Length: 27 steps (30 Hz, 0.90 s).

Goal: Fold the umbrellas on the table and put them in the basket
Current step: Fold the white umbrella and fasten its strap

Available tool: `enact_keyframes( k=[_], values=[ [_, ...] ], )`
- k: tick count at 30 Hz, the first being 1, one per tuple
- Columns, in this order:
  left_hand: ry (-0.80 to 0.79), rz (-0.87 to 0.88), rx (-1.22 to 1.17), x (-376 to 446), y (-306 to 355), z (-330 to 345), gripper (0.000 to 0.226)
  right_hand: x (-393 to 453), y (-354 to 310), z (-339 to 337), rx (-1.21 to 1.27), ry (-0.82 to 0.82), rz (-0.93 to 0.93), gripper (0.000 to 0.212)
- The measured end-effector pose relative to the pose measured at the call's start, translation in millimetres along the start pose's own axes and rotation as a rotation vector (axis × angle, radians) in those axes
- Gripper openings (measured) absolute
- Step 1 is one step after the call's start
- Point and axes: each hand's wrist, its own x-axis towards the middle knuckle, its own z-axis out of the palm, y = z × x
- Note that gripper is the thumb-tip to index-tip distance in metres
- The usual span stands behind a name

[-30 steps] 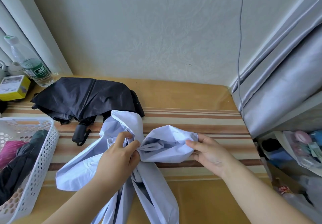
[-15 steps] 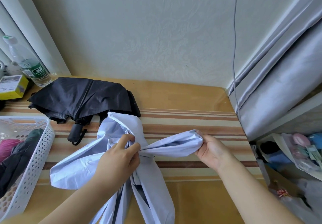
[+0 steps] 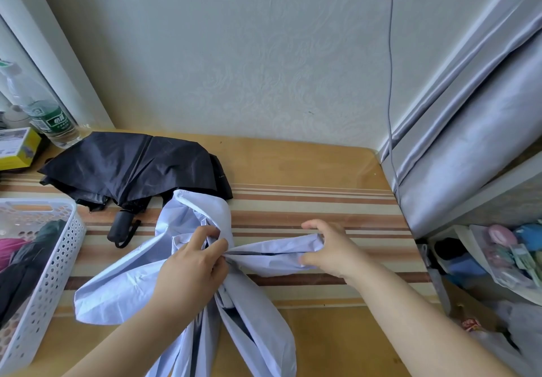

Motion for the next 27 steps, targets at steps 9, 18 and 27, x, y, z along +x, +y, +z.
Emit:
enact_keyframes(
  k=[9, 18, 27],
  values=[
    [-0.017, -0.032, -0.008, -0.7, -10.4, -3.9, 0.013, 4.5, 1.9, 16.8, -0.316, 0.298, -0.128, 0.018],
    [-0.028, -0.047, -0.015, 1.2, -15.3, -3.2, 0.009, 7.3, -0.7, -2.2, 0.039, 0.125, 0.009, 0.017],
    [-0.041, 0.025, -0.003, 2.9, -4.2, -3.7, 0.01, 13.3, -4.8, 1.6, -0.294, 0.443, 0.055, 0.01]
  ],
)
